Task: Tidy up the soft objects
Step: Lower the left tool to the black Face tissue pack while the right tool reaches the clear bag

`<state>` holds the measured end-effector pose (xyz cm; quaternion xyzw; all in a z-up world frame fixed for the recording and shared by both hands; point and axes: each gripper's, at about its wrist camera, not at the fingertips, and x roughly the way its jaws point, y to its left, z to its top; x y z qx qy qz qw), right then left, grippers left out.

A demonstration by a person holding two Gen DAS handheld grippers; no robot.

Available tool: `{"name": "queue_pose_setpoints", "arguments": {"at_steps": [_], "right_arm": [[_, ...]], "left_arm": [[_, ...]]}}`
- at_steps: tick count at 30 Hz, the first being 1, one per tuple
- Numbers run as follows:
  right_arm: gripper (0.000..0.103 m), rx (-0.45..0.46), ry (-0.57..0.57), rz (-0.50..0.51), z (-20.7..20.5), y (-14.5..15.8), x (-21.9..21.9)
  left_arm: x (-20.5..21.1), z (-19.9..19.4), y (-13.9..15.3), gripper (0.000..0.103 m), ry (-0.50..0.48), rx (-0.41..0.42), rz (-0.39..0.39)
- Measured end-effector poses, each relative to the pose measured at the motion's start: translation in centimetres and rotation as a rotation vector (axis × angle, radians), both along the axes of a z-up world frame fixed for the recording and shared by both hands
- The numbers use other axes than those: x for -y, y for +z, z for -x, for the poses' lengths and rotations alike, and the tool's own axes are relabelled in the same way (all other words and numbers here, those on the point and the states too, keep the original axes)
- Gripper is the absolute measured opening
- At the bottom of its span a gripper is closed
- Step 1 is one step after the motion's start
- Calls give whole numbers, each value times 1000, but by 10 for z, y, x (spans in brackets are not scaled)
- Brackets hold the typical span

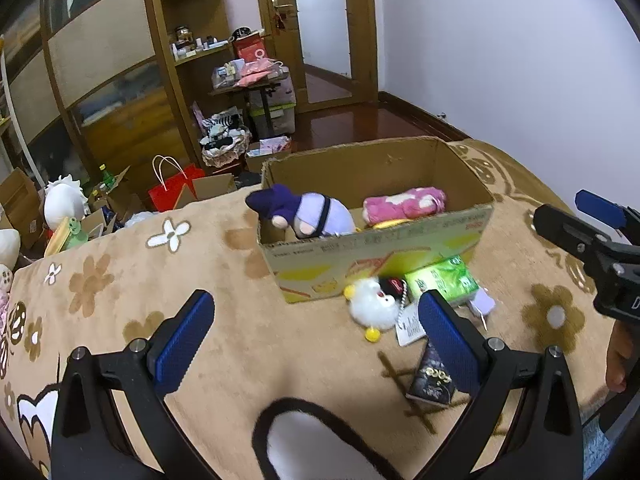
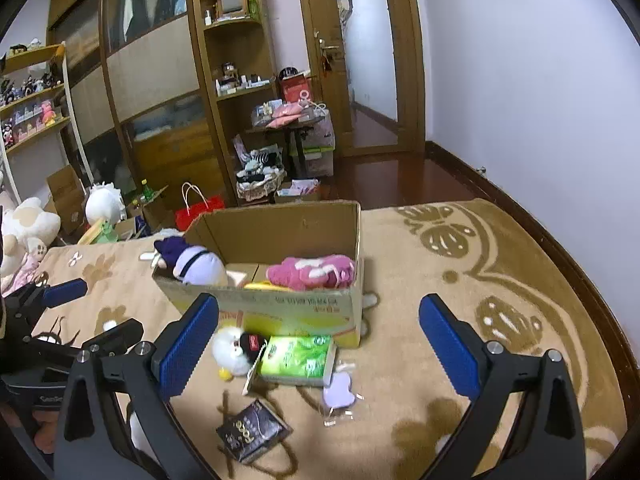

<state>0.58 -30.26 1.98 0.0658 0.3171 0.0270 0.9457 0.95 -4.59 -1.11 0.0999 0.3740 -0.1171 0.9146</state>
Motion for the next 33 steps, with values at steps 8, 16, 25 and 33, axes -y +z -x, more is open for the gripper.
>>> {"name": "queue_pose_setpoints", "arguments": {"at_steps": [8, 16, 25, 33], "right_arm": [[103, -47, -17, -6, 11, -10, 5], [103, -104, -26, -21, 4, -27, 11], [103, -194, -32, -56, -15, -55, 16], [103, -269, -39, -80, -31, -81, 20]], "left_arm": [[2, 6, -7, 101, -21, -41, 23], [14, 3, -23, 101, -52, -86, 49], [36, -5, -53, 101, -85, -151, 29], [41, -9, -65, 101, -110, -198, 73]]}}
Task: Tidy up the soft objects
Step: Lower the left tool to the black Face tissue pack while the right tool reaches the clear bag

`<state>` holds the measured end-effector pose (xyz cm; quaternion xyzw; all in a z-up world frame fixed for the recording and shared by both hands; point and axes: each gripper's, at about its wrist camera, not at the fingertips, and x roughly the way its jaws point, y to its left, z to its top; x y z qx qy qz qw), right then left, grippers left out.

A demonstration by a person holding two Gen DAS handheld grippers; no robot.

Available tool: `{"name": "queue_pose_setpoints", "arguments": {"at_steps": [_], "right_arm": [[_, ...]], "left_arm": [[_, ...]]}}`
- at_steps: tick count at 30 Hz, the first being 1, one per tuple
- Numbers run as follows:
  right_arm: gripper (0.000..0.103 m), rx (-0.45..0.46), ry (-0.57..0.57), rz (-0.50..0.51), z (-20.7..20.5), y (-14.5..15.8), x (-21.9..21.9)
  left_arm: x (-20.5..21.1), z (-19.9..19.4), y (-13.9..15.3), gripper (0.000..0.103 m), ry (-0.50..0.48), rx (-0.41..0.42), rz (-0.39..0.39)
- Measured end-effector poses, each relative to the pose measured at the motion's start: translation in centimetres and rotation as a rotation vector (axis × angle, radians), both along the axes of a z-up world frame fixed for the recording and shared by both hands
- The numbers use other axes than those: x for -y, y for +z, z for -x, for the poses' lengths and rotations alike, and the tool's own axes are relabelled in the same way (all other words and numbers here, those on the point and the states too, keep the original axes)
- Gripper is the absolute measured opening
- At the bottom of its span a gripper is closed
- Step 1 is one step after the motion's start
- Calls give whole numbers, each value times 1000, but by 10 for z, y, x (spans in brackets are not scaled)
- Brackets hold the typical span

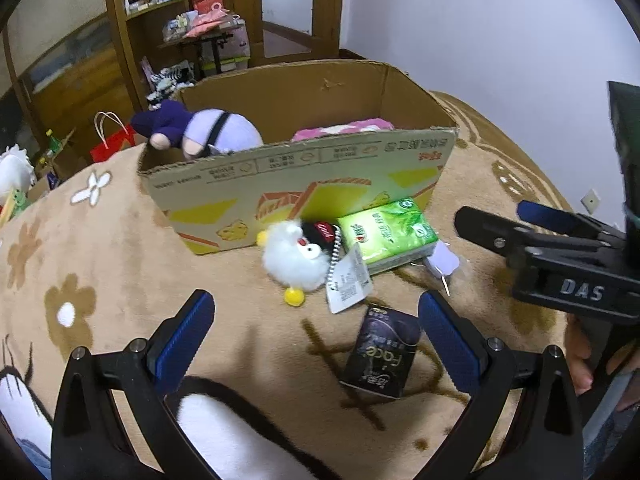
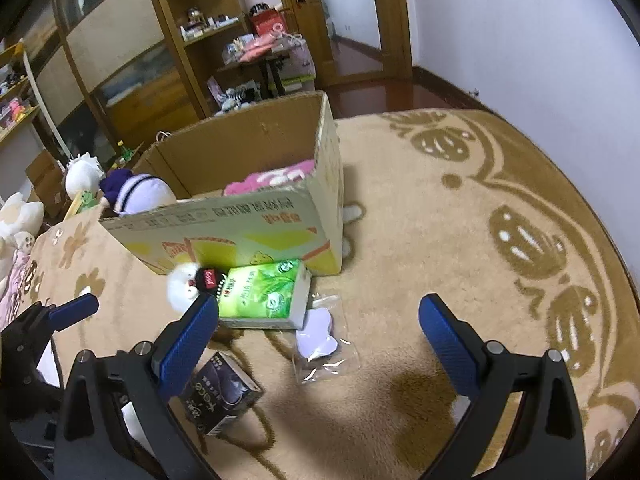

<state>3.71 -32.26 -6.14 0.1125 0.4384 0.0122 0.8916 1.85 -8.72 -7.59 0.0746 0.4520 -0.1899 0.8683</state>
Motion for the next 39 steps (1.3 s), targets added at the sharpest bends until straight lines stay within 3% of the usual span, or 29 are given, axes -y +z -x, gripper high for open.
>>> {"name": "queue_pose_setpoints", "arguments": {"at_steps": [13, 18, 30, 33, 36, 39], "right_arm": [[103, -139, 16, -8, -15, -36, 3], [98, -203, 36, -3, -21, -53, 2], [89, -238, 108, 157, -25, -66, -15], [87, -236, 117, 181, -24, -67, -18], [80, -222, 127, 203, -24, -66, -21], [66, -210, 170, 217, -20, -64, -31]], "left_arm": [[30, -1, -35, 101, -84, -88, -56], [38, -2, -50, 101, -94, -117, -100], [51, -7, -75, 101, -83, -155, -185], [52, -10, -80, 94, -72, -171, -194], [43, -16, -82, 92, -37, -203, -173], [39, -19, -83, 87, -18, -211, -157]]}}
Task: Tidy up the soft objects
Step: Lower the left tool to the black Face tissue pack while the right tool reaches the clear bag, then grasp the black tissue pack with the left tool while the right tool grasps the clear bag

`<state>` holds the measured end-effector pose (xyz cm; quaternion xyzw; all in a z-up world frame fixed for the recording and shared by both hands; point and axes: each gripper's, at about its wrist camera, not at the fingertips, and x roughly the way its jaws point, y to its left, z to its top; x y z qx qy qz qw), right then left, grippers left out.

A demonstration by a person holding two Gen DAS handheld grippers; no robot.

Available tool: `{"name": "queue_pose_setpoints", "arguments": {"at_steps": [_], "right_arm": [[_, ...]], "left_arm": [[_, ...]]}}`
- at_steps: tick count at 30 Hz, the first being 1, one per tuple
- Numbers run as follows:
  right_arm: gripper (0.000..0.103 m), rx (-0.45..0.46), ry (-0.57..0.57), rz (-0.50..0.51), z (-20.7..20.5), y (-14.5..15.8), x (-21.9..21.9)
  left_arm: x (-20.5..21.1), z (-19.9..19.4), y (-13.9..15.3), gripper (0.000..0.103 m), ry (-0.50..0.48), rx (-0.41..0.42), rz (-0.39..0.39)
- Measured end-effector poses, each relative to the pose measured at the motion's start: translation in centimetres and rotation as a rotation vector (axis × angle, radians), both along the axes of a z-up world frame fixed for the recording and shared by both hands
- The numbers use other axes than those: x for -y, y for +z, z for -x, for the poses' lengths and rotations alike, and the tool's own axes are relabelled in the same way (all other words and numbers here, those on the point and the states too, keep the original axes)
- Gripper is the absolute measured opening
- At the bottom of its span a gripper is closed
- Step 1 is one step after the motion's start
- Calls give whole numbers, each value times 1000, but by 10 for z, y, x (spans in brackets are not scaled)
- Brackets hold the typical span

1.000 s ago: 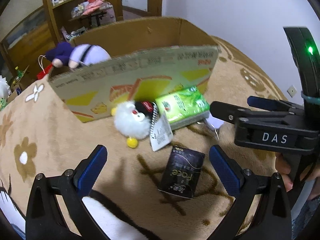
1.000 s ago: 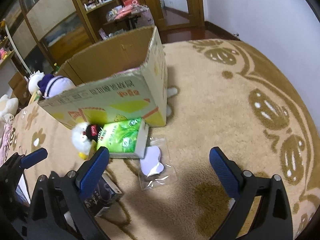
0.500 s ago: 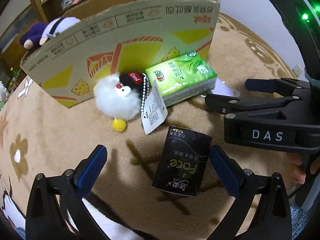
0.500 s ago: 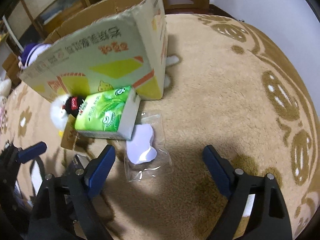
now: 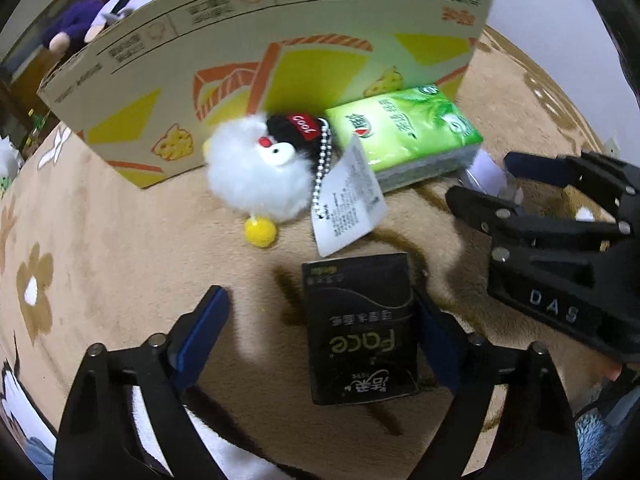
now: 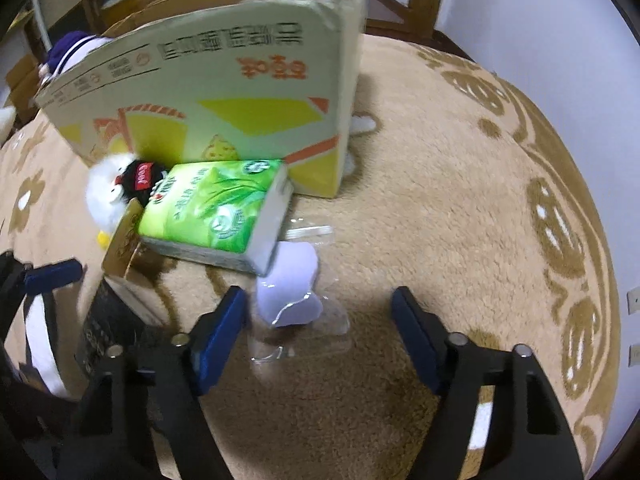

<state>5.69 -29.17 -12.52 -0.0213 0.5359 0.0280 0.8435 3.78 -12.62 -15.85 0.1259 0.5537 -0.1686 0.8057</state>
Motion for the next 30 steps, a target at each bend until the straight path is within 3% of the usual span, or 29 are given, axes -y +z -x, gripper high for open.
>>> {"name": "queue_pose_setpoints", "arguments": {"at_steps": [4, 7, 9, 18, 23, 30], "right_arm": [[52, -7, 24, -8, 2, 1, -5], [50, -15, 19, -21, 7, 4, -7], [49, -17, 17, -26, 8, 5, -7], [47, -27, -17, -47, 9, 8, 2], [47, -17, -76, -48, 15, 16, 12], [47, 77, -134, -83, 28, 45, 25]], "left_arm": [[-2, -2, 1, 74, 14, -2, 11], [-6, -4, 2, 57, 32, 7, 10], [-9, -6, 2, 52, 45, 3, 18], [-17, -7, 12, 51, 36, 27, 39], [-22, 3, 30, 51, 32, 82, 47], [-35, 15, 62, 51, 54, 179, 36]]}}
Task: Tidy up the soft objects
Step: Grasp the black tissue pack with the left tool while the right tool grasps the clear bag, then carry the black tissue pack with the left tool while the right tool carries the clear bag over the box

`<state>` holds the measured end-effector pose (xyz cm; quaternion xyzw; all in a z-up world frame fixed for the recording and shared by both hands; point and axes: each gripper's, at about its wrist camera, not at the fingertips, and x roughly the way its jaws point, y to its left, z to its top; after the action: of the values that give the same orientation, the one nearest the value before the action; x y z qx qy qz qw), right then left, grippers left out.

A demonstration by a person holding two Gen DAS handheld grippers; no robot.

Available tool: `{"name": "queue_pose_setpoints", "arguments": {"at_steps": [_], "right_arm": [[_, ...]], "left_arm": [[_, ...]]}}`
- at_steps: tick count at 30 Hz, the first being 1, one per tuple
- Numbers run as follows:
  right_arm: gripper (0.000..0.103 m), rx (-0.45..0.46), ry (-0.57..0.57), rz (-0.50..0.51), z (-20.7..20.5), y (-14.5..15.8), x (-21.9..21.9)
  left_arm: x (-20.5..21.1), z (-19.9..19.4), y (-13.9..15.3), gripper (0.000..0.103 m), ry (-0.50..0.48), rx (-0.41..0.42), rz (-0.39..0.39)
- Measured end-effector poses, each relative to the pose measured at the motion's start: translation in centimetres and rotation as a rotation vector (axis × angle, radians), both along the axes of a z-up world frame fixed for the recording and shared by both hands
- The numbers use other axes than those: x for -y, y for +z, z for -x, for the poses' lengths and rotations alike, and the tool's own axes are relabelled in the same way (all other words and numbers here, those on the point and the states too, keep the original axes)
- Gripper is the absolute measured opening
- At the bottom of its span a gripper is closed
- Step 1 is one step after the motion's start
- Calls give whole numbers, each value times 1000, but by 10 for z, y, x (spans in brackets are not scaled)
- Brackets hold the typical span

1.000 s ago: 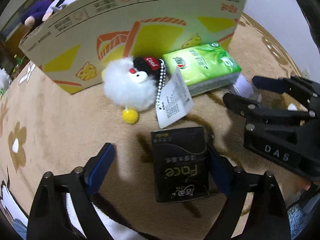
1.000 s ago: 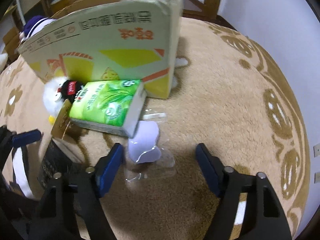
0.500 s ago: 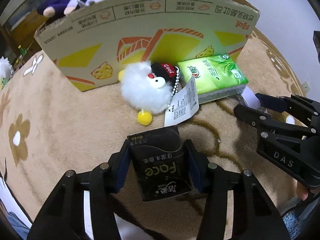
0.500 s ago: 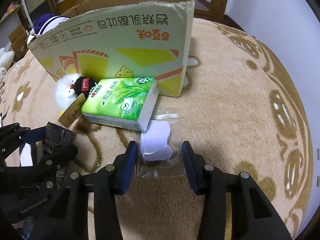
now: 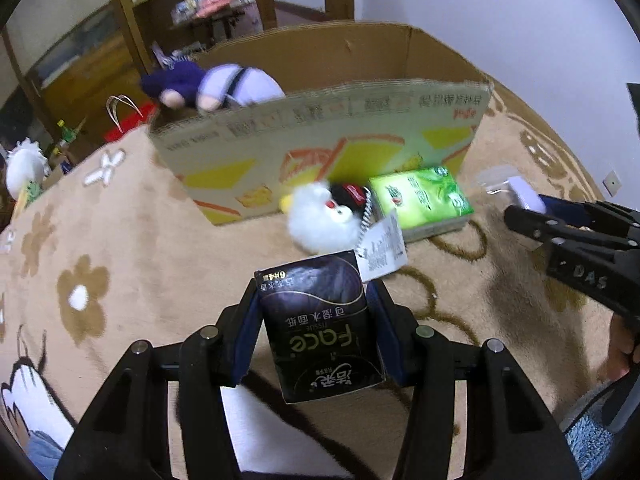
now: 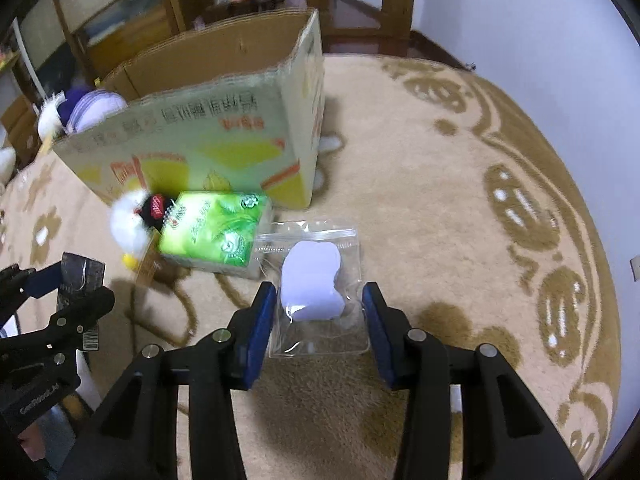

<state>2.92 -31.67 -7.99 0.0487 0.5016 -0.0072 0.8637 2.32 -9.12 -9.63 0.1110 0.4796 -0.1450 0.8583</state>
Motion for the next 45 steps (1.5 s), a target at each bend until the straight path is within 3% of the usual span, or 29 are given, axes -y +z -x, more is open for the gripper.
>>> {"name": "queue_pose_setpoints", "arguments": {"at_steps": [9, 26, 41, 45], "right_arm": [[47, 157, -10, -1, 13, 41, 2], [47, 407, -22, 89, 25, 92, -14], [47, 481, 1, 101, -6, 105, -20], [47, 491, 13, 106, -15, 105, -20]], "left_arm": [[-8, 6, 35, 51, 8, 170, -21], [-12, 6, 86, 51, 10, 383, 19], [-2, -26, 112, 51, 0, 514, 6], [-2, -38, 114, 51, 7, 517, 12]]}}
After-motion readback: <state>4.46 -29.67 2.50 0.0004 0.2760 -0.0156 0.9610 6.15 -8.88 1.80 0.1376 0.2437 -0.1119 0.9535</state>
